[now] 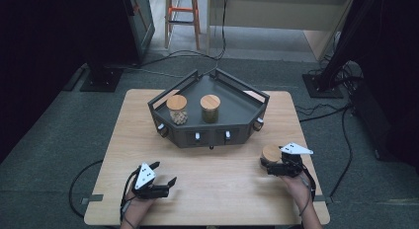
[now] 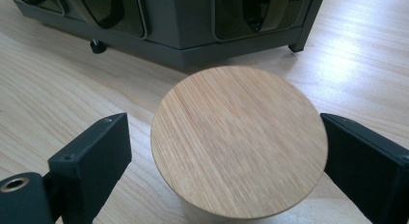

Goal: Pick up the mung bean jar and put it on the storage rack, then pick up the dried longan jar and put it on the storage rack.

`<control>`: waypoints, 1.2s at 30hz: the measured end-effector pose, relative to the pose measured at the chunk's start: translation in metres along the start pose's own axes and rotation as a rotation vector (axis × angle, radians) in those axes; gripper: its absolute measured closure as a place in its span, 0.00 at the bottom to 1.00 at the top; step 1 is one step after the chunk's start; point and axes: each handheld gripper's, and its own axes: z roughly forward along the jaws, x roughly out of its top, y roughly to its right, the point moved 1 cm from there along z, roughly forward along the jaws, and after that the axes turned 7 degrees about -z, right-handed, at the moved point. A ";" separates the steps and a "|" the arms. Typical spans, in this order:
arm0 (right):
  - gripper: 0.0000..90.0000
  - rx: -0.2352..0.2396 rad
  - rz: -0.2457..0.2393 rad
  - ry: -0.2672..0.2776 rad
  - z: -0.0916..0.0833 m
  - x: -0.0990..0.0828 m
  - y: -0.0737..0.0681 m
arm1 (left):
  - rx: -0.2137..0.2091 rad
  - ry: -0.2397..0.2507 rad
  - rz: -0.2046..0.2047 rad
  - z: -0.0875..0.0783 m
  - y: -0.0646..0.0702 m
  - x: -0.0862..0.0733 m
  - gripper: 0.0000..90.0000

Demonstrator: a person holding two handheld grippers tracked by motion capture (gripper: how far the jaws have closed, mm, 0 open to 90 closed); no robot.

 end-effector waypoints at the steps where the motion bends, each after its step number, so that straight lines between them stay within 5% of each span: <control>1: 0.07 -0.002 -0.002 -0.003 0.001 0.000 -0.001 | 0.001 0.000 0.001 0.000 0.000 0.000 0.12; 23: 0.08 -0.008 0.012 -0.050 0.010 -0.001 -0.004 | -0.002 0.004 -0.004 0.000 -0.001 -0.001 0.12; 31: 0.26 -0.034 0.026 -0.045 0.011 -0.005 -0.007 | -0.002 0.005 -0.006 0.000 -0.001 -0.001 0.12; 36: 0.27 -0.046 0.022 -0.039 0.011 -0.007 -0.009 | -0.003 0.005 -0.003 0.000 -0.001 -0.001 0.12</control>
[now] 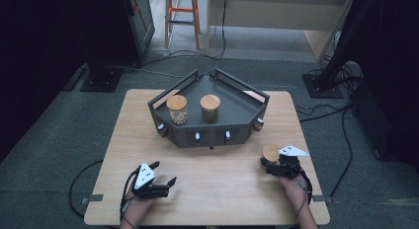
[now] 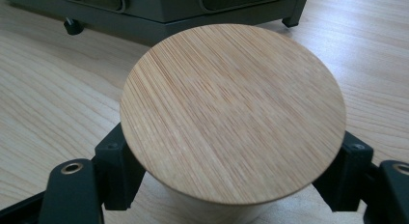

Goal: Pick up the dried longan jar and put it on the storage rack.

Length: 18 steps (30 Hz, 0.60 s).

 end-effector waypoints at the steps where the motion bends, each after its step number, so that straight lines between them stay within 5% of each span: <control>1: 0.28 -0.001 0.000 0.001 0.000 0.000 0.000 | 0.000 -0.001 0.001 0.000 0.000 0.000 0.12; 18: 0.28 -0.011 -0.005 0.024 -0.004 -0.001 -0.005 | 0.004 0.003 -0.004 -0.001 0.000 0.000 0.12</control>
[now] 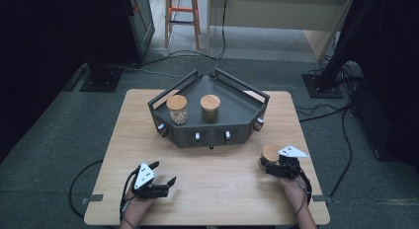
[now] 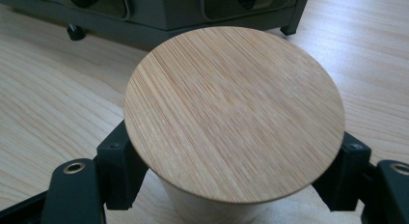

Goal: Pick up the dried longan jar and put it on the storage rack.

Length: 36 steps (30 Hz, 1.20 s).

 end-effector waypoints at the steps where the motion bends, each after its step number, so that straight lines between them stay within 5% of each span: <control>1: 0.28 0.002 0.002 0.004 -0.001 0.001 0.000 | 0.000 -0.001 0.002 0.000 0.000 0.000 0.12; 8: 0.28 0.007 -0.006 0.010 -0.004 0.008 0.000 | -0.001 -0.002 0.003 -0.001 0.000 0.001 0.12; 13: 0.28 0.052 0.036 0.020 -0.005 0.012 0.008 | -0.002 -0.002 0.005 -0.001 0.000 0.001 0.12; 36: 0.28 0.068 -0.046 0.016 -0.007 0.056 -0.001 | -0.004 -0.002 0.006 0.000 0.000 0.001 0.12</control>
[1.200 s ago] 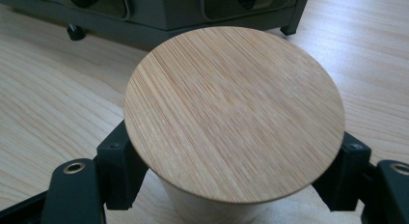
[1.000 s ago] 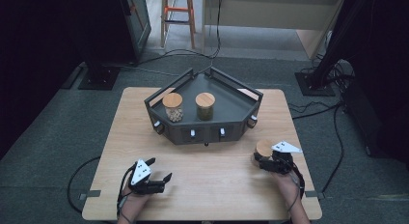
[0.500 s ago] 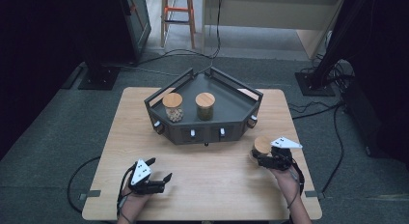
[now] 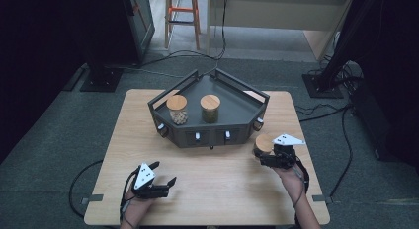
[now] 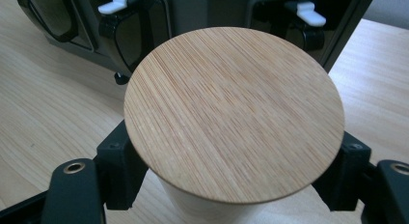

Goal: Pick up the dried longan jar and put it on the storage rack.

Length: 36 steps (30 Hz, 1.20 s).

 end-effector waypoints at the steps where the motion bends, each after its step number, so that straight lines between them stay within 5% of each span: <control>1: 0.28 -0.002 -0.006 0.004 0.000 0.002 0.000 | 0.000 0.000 0.000 0.000 0.000 0.000 0.12; 36: 0.28 0.023 -0.027 0.015 -0.008 0.044 0.007 | 0.001 0.002 -0.006 -0.001 -0.002 0.000 0.12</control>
